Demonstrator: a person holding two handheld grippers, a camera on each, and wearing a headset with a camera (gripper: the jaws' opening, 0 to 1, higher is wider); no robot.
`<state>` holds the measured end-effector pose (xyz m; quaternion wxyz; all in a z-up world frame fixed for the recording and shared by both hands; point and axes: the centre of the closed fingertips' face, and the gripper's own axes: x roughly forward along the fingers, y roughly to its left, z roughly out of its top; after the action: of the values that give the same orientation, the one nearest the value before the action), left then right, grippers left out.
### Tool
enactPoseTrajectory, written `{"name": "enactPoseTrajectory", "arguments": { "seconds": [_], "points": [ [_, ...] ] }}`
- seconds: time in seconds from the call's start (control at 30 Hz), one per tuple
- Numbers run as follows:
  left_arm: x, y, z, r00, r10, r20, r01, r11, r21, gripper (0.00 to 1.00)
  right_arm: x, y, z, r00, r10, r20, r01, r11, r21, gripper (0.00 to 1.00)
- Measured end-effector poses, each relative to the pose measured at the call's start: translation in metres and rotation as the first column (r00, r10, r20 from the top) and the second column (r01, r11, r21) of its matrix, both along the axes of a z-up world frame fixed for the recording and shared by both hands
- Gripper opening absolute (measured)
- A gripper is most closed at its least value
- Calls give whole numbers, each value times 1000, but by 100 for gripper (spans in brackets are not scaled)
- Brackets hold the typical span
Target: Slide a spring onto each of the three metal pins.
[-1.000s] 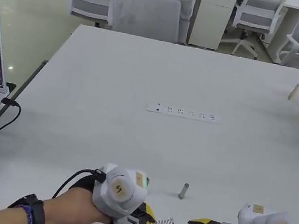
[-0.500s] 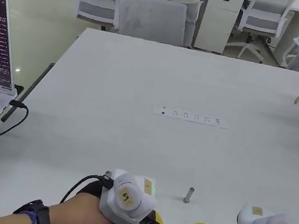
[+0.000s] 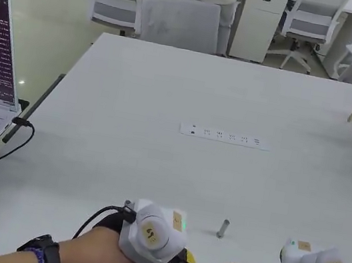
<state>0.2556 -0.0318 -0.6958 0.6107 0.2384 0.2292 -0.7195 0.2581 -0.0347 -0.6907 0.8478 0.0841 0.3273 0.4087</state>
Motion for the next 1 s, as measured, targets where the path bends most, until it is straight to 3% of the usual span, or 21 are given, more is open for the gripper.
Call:
{"name": "enactPoseTrajectory", "arguments": {
  "seconds": [0.53, 1.0],
  "points": [
    [-4, -3, 5, 1000, -12, 11, 13, 1000, -14, 2, -5, 3, 10, 999, 41, -4, -41, 999, 6, 11],
    [-3, -8, 12, 1000, 8, 21, -7, 999, -44, 2, -3, 5, 22, 995, 101, 17, -100, 994, -42, 8]
  ]
}}
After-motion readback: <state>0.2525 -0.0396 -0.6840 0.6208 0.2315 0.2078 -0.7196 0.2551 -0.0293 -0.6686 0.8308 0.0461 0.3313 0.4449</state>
